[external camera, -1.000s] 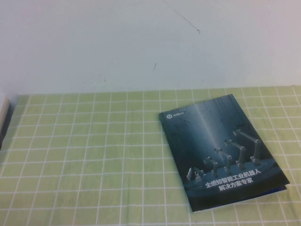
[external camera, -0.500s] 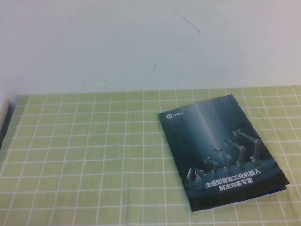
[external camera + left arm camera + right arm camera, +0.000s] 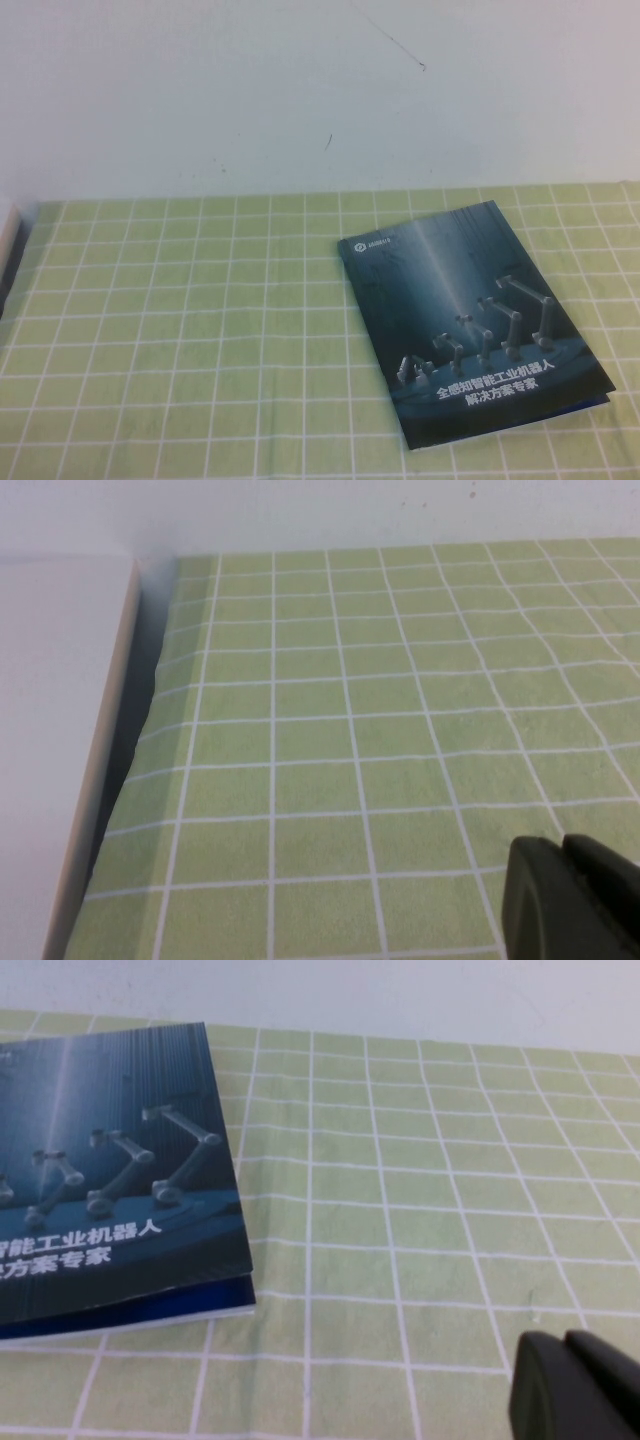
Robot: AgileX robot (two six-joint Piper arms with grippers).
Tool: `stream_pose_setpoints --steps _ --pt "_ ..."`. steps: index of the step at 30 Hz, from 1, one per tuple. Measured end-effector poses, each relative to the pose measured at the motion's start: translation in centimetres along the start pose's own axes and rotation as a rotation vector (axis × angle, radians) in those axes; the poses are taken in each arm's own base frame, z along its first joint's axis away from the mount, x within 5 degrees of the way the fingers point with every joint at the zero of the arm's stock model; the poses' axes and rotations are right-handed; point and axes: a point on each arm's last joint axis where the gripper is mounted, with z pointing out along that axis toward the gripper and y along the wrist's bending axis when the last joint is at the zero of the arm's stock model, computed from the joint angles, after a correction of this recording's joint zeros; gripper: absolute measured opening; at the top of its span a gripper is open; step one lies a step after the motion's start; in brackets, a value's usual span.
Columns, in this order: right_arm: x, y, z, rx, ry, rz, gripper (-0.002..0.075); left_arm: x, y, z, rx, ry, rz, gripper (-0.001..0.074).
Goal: Close book
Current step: 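Close the open booklet and leave it lying on the table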
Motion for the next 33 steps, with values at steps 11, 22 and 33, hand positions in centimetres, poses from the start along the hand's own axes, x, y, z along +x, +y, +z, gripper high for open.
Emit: stream_pose_setpoints --steps 11,22,33 --pt "0.02 0.01 0.02 -0.001 -0.001 0.002 -0.0003 0.0 0.0 0.0 0.0 0.0 -0.004 -0.0002" --pt "0.02 0.02 0.02 -0.002 -0.001 0.004 -0.0003 -0.01 0.2 0.0 -0.037 -0.003 -0.015 -0.0002" --pt "0.01 0.04 0.02 -0.004 -0.002 0.01 -0.0003 -0.01 0.2 0.0 -0.037 -0.003 -0.015 -0.0002"
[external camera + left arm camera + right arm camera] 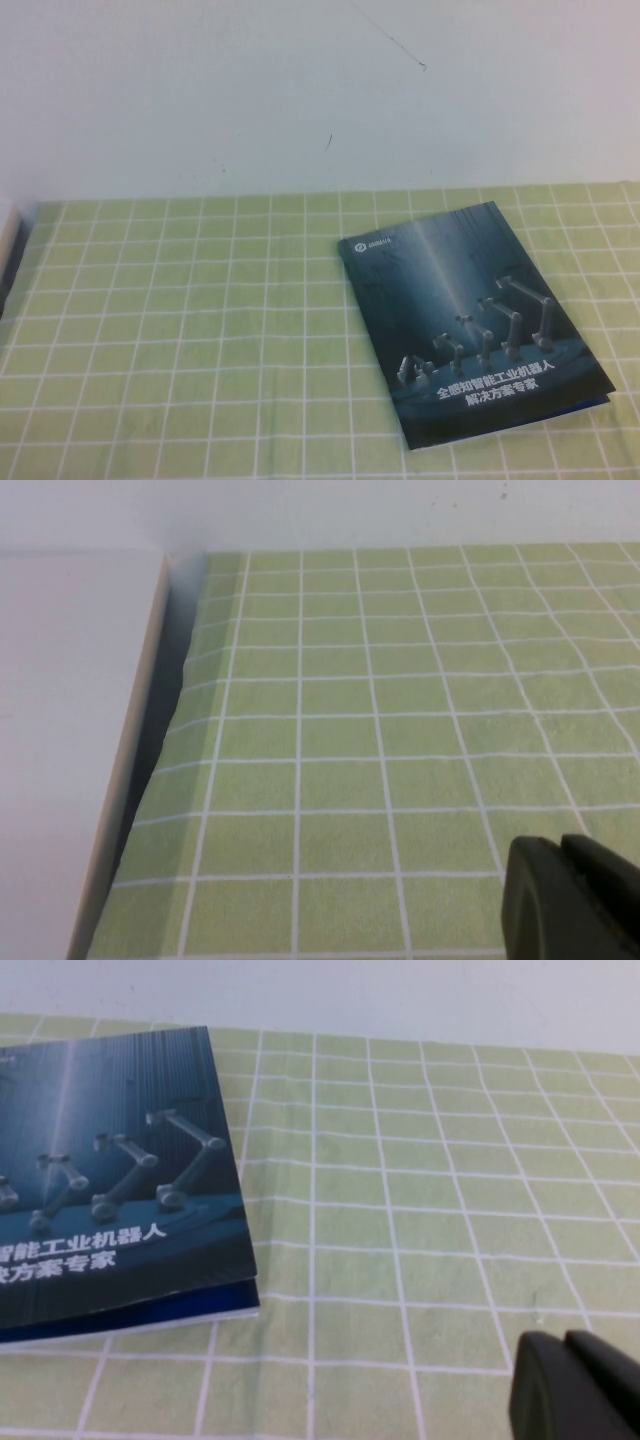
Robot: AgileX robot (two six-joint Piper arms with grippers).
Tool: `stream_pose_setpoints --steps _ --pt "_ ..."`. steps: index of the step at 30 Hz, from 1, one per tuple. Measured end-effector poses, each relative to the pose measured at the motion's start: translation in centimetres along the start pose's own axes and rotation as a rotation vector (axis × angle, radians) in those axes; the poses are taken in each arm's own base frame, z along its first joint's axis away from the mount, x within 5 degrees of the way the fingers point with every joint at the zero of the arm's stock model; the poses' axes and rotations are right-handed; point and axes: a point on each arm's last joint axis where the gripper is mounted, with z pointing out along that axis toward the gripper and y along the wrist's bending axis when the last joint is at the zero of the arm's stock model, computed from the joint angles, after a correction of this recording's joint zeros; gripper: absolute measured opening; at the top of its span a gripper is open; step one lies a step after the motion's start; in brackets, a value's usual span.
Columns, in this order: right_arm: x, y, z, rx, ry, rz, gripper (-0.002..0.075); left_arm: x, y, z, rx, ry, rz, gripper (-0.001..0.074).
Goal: Close book
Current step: 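Close the open booklet and leave it lying on the table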
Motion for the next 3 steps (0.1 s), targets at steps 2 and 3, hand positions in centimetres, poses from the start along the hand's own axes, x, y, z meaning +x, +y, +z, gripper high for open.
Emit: stream_pose_setpoints --steps 2,3 --pt "0.0 0.0 0.0 0.0 0.0 0.0 -0.0003 0.0 0.0 0.0 0.0 0.0 0.003 -0.0002" --pt "0.0 0.0 0.0 0.0 0.0 0.0 -0.0003 0.0 0.0 0.0 0.0 0.0 0.003 -0.0002"
